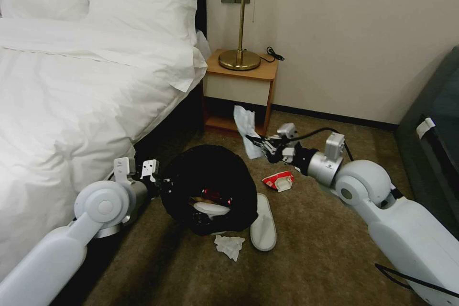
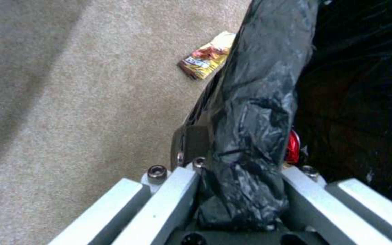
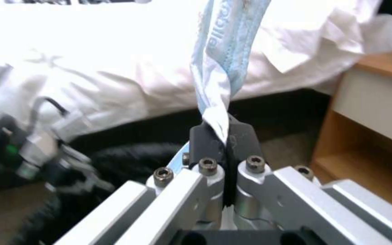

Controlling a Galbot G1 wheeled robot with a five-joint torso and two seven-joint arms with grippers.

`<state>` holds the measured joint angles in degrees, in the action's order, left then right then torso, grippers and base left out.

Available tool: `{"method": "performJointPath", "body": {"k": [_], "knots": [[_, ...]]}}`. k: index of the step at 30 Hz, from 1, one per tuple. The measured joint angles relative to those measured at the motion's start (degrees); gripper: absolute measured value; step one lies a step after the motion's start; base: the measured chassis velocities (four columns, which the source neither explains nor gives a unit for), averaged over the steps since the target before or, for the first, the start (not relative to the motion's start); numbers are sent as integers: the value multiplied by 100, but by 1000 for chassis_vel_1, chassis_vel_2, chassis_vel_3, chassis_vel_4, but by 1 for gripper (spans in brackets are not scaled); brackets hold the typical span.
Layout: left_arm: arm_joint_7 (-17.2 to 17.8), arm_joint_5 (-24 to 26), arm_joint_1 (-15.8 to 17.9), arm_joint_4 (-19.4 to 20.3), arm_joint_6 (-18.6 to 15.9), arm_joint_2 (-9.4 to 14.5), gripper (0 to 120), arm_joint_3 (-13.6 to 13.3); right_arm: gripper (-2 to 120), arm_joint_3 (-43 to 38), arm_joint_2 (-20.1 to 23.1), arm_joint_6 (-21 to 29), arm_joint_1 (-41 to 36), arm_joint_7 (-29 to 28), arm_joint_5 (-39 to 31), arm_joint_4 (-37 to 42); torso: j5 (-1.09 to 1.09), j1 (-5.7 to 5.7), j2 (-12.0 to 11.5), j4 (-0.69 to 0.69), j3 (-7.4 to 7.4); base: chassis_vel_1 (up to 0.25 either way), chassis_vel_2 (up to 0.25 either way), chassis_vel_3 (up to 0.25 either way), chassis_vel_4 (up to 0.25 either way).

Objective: Pick up the trash bin, then pick up the garbage on the floor and place it into the trash bin.

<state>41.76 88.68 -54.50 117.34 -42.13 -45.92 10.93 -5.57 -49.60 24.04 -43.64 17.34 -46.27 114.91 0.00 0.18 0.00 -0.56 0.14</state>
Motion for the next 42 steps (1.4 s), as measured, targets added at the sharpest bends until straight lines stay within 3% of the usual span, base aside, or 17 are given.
{"method": "performJointPath", "body": {"k": [7, 24, 38, 42], "knots": [[97, 132, 279, -78, 0, -118, 1, -194, 0, 484, 2, 42, 271, 11, -34, 65, 0, 0, 0, 0, 0, 0, 0, 0, 0], [121, 142, 508, -151, 0, -297, 1, -353, 0, 851, 82, 346, 82, -88, 366, 293, 0, 0, 0, 0, 0, 0, 0, 0, 0], [114, 145, 557, -164, 0, -328, 1, -338, 47, 873, 71, 297, 21, -118, 611, 246, 1, -1, 0, -1, 0, 0, 0, 0, 0], [105, 142, 556, -175, 0, -353, 1, -336, 67, 851, 48, 262, 33, -129, 608, 243, 1, -1, 0, -1, 0, 0, 0, 0, 0]]}}
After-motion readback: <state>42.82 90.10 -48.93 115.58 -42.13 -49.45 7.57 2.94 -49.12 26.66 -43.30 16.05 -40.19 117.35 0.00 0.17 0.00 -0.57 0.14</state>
